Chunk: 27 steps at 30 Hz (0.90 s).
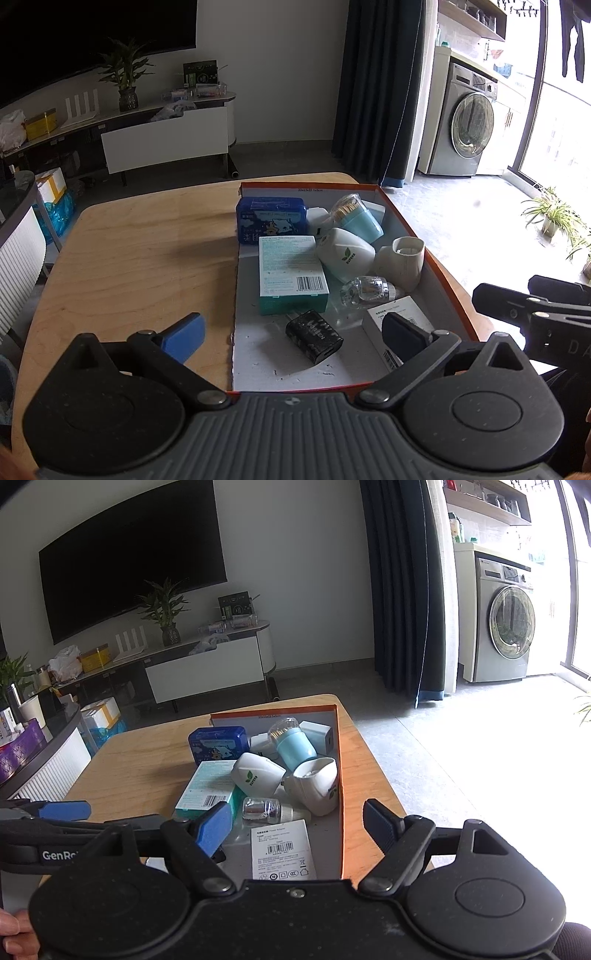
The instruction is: Organize rigid objects
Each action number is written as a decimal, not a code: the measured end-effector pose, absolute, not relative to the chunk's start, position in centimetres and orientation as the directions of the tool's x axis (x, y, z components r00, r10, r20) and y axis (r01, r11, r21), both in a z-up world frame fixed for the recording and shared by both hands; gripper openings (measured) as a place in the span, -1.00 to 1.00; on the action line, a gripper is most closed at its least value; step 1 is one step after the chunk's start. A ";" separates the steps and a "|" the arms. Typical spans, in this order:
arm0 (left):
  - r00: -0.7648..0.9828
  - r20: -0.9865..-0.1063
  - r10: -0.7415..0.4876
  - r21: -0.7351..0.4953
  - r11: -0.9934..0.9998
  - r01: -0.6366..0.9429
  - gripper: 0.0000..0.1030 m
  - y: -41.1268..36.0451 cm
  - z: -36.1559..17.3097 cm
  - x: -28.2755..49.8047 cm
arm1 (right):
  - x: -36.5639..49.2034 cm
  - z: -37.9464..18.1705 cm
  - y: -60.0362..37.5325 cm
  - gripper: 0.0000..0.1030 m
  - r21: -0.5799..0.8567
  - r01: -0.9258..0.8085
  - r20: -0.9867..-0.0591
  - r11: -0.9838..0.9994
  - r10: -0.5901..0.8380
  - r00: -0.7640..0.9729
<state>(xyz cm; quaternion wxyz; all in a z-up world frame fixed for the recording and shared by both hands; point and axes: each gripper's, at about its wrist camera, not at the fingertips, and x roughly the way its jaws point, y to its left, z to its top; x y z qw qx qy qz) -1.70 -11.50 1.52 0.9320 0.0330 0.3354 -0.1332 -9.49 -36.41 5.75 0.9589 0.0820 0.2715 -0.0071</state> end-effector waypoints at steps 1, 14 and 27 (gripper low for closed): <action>0.741 -0.634 -0.222 -0.025 0.963 0.267 1.00 -11.5 1.5 -1.8 | -9.6 5.7 -36.4 0.79 0.155 0.060 -0.524 0.986 0.031 0.851; 0.739 -0.639 -0.214 -0.017 0.964 0.265 1.00 -11.8 1.3 -2.3 | -10.1 5.5 -35.9 0.79 0.148 0.049 -0.539 0.988 0.039 0.841; 0.723 -0.657 -0.213 -0.015 0.963 0.270 1.00 -12.1 0.9 -2.0 | -9.7 5.2 -36.0 0.79 0.147 0.045 -0.552 0.988 0.044 0.833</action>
